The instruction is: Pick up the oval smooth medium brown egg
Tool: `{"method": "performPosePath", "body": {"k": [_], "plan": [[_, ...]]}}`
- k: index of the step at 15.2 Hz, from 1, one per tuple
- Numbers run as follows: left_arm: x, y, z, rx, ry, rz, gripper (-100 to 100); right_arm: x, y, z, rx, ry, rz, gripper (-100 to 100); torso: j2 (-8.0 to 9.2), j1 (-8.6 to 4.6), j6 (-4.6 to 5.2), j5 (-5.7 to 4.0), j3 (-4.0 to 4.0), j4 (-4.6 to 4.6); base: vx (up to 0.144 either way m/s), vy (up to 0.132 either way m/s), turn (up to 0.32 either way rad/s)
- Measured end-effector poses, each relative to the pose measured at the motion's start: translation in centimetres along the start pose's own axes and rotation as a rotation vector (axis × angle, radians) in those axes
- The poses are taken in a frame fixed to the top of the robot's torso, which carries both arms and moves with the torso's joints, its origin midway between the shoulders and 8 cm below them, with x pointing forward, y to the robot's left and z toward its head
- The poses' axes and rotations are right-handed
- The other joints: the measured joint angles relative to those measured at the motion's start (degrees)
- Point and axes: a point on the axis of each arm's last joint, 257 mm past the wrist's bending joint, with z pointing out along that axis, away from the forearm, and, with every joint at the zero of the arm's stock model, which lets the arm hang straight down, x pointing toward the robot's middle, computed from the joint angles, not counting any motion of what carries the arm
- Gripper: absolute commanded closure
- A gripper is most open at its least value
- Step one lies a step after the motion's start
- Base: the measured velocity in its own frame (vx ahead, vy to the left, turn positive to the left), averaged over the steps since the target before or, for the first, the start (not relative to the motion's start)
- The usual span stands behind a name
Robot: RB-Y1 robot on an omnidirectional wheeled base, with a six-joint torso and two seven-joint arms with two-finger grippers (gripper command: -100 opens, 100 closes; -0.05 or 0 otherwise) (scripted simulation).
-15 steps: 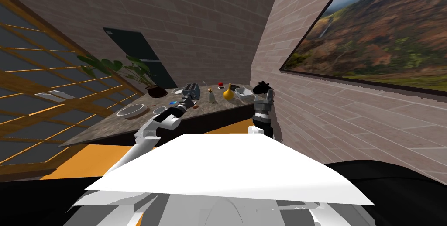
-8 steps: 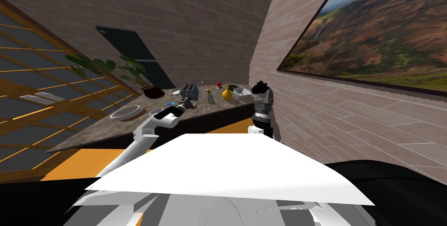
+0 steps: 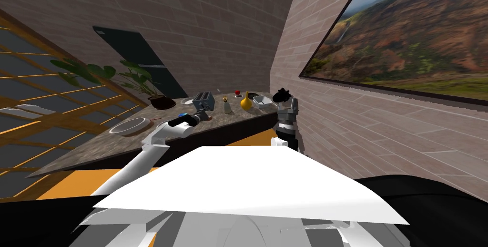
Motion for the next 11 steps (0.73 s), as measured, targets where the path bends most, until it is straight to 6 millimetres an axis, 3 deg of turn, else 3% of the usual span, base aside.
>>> {"method": "performPosePath", "body": {"k": [11], "plan": [[-6.2,2.7,-0.1,-0.157,-0.173,-0.087,-100,0.0,0.0,0.0,0.000,0.000,0.000,0,-0.05,0.01,0.00,0.00,-0.03,-0.01,0.031,-0.018,-0.032]]}}
